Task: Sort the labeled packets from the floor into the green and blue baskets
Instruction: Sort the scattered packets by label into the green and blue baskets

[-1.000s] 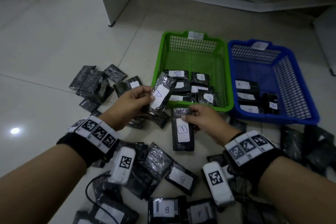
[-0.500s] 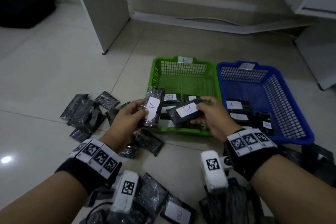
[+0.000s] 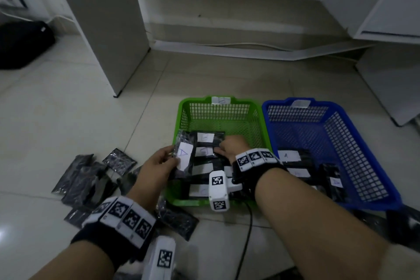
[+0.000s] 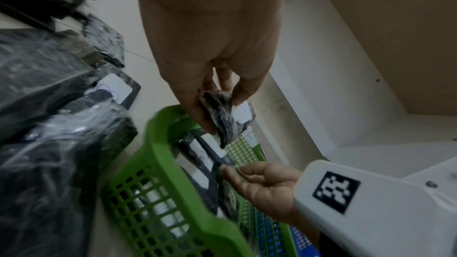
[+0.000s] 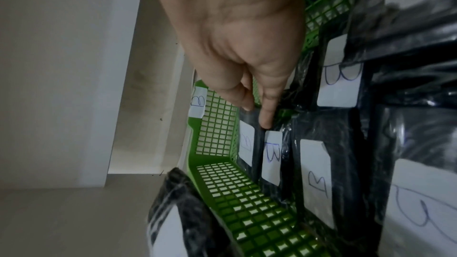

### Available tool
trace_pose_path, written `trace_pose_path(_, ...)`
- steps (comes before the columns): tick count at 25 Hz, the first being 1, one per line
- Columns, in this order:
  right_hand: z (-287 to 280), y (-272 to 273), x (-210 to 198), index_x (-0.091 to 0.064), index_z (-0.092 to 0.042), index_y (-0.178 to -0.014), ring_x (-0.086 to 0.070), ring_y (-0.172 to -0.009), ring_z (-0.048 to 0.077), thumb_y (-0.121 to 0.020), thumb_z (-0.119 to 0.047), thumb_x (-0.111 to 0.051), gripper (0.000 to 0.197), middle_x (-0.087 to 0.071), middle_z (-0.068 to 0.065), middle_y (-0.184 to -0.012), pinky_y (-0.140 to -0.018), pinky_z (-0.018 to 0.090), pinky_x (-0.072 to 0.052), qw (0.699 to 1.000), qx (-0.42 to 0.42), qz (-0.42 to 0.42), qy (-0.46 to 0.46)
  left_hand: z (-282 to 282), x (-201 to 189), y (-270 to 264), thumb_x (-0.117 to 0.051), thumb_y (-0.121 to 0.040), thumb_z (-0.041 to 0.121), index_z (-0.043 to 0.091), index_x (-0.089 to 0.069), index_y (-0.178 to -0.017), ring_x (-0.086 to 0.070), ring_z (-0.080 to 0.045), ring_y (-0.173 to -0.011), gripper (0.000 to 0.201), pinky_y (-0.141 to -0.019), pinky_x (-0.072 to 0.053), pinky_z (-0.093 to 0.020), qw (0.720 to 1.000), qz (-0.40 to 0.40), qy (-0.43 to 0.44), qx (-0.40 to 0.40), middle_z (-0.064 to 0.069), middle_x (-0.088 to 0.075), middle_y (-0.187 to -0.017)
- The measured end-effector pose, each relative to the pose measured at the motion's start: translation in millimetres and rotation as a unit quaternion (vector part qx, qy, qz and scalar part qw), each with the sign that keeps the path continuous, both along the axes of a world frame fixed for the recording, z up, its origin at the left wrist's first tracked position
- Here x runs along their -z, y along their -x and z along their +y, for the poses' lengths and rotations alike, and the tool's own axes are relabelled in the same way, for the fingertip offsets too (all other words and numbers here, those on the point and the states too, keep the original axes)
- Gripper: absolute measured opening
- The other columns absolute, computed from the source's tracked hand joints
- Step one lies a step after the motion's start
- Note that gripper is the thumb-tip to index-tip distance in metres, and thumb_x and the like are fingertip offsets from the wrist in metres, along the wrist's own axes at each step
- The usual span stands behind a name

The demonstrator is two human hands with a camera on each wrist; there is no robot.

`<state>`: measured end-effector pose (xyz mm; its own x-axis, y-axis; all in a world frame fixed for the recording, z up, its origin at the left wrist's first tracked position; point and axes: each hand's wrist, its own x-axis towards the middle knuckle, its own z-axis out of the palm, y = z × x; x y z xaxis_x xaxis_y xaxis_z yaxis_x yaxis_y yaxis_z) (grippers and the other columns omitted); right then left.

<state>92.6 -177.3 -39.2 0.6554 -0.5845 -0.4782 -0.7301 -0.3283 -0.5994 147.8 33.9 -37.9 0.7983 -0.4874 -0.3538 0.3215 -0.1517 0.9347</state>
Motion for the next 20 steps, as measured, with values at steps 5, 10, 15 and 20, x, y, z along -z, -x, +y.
trace_pose_path(5, -27.1, 65.3, -34.3, -0.063, 0.001, -0.099, -0.063, -0.079, 0.026, -0.090, 0.005, -0.047, 0.018, -0.061, 0.012, -0.086, -0.078, 0.034, -0.054, 0.979, 0.064, -0.107, -0.160, -68.7, -33.6, 14.3, -0.060, -0.087, 0.005, 0.011, -0.064, -0.115, -0.069, -0.023, -0.073, 0.029, -0.073, -0.058, -0.036, 0.998, -0.012, -0.007, 0.060, -0.011, -0.072, -0.092)
trace_pose_path(10, -83.6, 195.8, -49.7, -0.064, -0.007, -0.090, -0.061, -0.062, 0.008, -0.091, 0.000, -0.052, 0.014, -0.064, 0.003, -0.077, -0.058, 0.014, -0.049, 0.983, 0.101, -0.149, -0.033, -169.4, -51.9, 65.2, -0.066, -0.083, 0.003, 0.012, -0.055, -0.098, -0.060, -0.011, -0.042, 0.021, -0.044, -0.049, -0.022, 0.994, -0.040, -0.045, 0.095, -0.001, -0.065, -0.052)
trace_pose_path(15, -116.1, 305.8, -8.2, -0.069, -0.019, -0.084, -0.056, -0.082, 0.014, -0.083, -0.017, -0.064, 0.005, -0.061, -0.004, -0.081, -0.070, 0.016, -0.039, 0.967, -0.005, -0.144, 0.212, -265.2, -30.3, 109.8, -0.057, -0.088, 0.004, 0.018, -0.064, -0.081, -0.060, -0.017, -0.072, 0.017, -0.063, -0.052, -0.025, 0.926, -0.234, -0.146, 0.256, -0.008, -0.069, -0.095)
trace_pose_path(20, -123.5, 350.4, 24.4, -0.067, -0.017, -0.096, -0.040, -0.087, 0.006, -0.083, -0.032, -0.059, 0.021, -0.059, 0.000, -0.088, -0.075, 0.016, -0.027, 0.951, -0.056, -0.178, 0.245, -330.7, -6.1, 141.2, -0.047, -0.090, -0.002, 0.014, -0.072, -0.085, -0.062, -0.023, -0.099, 0.030, -0.082, -0.052, -0.033, 0.846, -0.289, -0.245, 0.375, -0.005, -0.069, -0.108)
